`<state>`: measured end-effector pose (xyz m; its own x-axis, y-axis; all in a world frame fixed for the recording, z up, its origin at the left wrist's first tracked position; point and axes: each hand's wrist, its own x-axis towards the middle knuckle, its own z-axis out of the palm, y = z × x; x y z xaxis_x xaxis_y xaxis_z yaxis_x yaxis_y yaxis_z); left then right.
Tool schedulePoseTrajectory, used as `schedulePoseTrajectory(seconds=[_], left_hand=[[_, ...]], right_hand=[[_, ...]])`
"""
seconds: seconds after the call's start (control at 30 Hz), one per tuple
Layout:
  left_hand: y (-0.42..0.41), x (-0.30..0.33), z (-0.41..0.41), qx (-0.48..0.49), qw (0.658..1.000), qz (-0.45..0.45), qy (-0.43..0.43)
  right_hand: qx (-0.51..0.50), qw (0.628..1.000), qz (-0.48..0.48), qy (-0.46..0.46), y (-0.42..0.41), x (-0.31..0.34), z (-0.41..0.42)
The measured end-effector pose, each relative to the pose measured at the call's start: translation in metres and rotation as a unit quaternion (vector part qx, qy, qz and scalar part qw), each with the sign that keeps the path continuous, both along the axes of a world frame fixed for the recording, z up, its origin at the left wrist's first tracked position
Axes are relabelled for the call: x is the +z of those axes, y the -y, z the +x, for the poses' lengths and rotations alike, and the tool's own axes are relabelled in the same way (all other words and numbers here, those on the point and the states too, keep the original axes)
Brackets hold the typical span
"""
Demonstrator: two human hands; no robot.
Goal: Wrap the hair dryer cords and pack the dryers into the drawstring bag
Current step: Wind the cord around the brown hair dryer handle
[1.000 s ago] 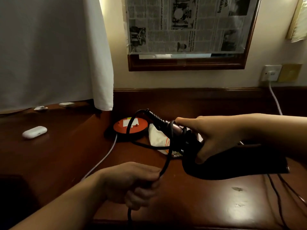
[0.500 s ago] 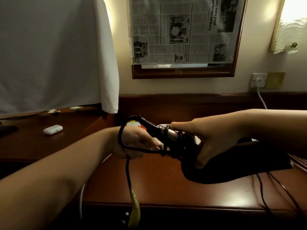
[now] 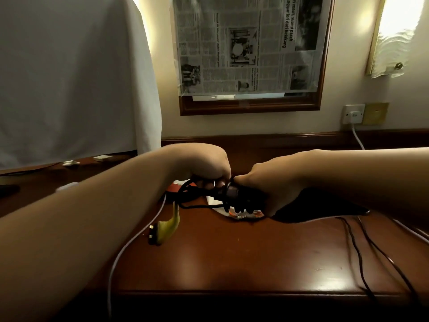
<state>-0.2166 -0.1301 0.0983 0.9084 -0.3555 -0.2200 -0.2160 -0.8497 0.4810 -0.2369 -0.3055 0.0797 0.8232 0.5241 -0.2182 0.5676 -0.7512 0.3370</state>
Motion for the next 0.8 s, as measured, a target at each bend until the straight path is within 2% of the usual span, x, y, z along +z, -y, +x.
schedulePoseTrajectory(seconds=[0.07,0.2,0.37,0.47,0.63,0.8], left_hand=[[0.005,-0.005,0.001,0.004,0.999,0.014,0.043],[0.009,-0.007,0.002,0.006,1.000,-0.009,0.014],[0.006,0.011,0.008,-0.033,0.993,0.115,0.008],[0.000,0.013,0.012,-0.045,0.989,0.138,0.024],[-0.007,0.002,0.019,-0.017,0.999,0.047,0.019],[-0.005,-0.002,0.011,0.012,0.996,-0.063,0.067]], right_hand=[[-0.004,1.000,-0.007,0.006,0.001,0.000,0.006],[-0.011,1.000,-0.018,0.005,0.004,0.000,0.014],[-0.035,0.999,-0.008,0.004,0.001,-0.007,0.018],[-0.037,0.999,0.004,0.009,0.001,-0.009,0.021],[-0.041,0.999,0.034,0.006,0.003,-0.006,0.028],[-0.042,0.997,0.069,0.001,0.003,-0.001,0.039]])
